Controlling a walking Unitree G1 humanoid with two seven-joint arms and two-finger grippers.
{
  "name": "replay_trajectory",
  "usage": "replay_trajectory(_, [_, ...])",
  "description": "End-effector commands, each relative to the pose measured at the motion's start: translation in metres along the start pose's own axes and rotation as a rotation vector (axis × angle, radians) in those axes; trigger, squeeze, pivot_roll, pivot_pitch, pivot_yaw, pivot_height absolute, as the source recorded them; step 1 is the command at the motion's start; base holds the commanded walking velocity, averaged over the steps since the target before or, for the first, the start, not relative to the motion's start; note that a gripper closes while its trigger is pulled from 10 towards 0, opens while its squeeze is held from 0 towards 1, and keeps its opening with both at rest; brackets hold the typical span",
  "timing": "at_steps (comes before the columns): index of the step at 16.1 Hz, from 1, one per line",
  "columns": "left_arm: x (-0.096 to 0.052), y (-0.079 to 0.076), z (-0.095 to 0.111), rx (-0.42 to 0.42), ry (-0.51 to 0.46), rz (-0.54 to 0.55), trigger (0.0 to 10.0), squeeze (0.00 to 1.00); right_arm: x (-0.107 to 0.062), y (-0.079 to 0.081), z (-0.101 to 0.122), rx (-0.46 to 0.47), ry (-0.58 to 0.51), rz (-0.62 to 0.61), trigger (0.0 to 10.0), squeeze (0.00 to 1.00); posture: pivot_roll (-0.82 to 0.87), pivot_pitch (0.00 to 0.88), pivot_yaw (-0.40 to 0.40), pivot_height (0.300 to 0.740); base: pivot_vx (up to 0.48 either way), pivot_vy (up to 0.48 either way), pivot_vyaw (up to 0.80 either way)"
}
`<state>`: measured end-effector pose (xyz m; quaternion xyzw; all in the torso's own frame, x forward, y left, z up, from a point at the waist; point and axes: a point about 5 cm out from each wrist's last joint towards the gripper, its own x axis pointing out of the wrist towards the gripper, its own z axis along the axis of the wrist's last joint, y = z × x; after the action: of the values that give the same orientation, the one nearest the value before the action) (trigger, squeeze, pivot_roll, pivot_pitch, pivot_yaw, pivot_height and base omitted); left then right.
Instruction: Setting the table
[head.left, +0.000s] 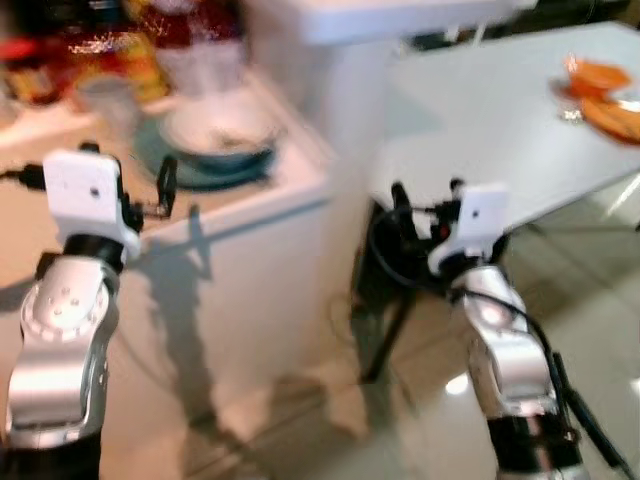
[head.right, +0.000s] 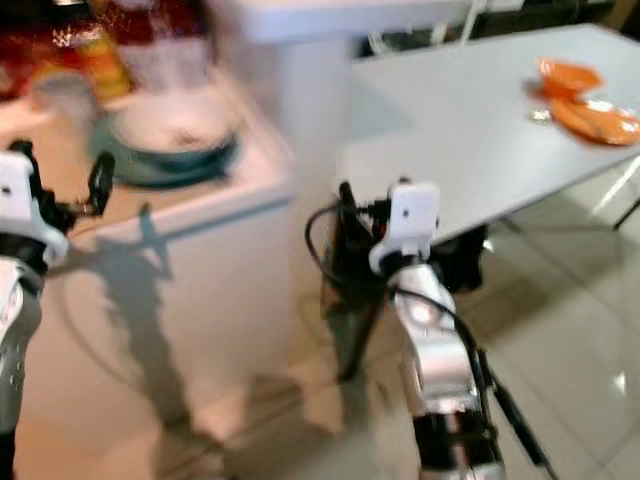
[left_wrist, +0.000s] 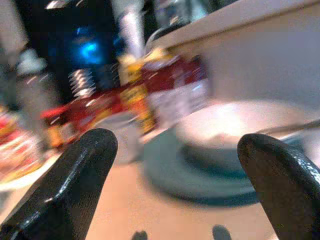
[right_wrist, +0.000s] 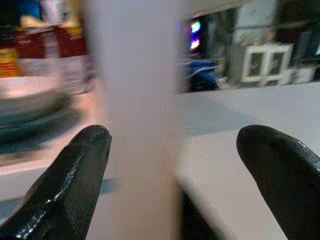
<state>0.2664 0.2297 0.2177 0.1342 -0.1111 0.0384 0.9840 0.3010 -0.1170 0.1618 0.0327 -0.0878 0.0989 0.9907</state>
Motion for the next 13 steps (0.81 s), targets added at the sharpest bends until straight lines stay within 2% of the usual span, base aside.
replay_trajectory(1, [0.001,0.001,0.004,0.007,-0.014,0.000,10.0,0.00,-0.001,0.002,0.010,0.014,-0.059,0.026,10.0,0.00,0.15,0.000,-0.025,0.740,0.000,0.480,0.00])
replay_trajectory(5, [0.003,0.000,0.005,0.002,-0.019,-0.004,10.0,0.00,-0.003,0.001,0.029,0.060,-0.199,0.038,10.0,0.00,0.14,0.000,-0.024,0.740,0.000,0.480,0.00])
replay_trajectory(12, [0.014,-0.006,0.006,-0.001,-0.027,-0.031,10.0,0.00,-0.004,-0.003,0.040,0.060,-0.273,0.018,10.0,0.00,0.14,0.000,-0.024,0.740,0.000,0.480,0.00])
replay_trajectory(13, [0.017,-0.010,0.005,-0.036,-0.023,-0.039,10.0,0.00,-0.004,-0.003,0.039,0.055,-0.264,0.024,10.0,0.00,0.14,0.000,-0.020,0.740,0.000,0.000,0.00])
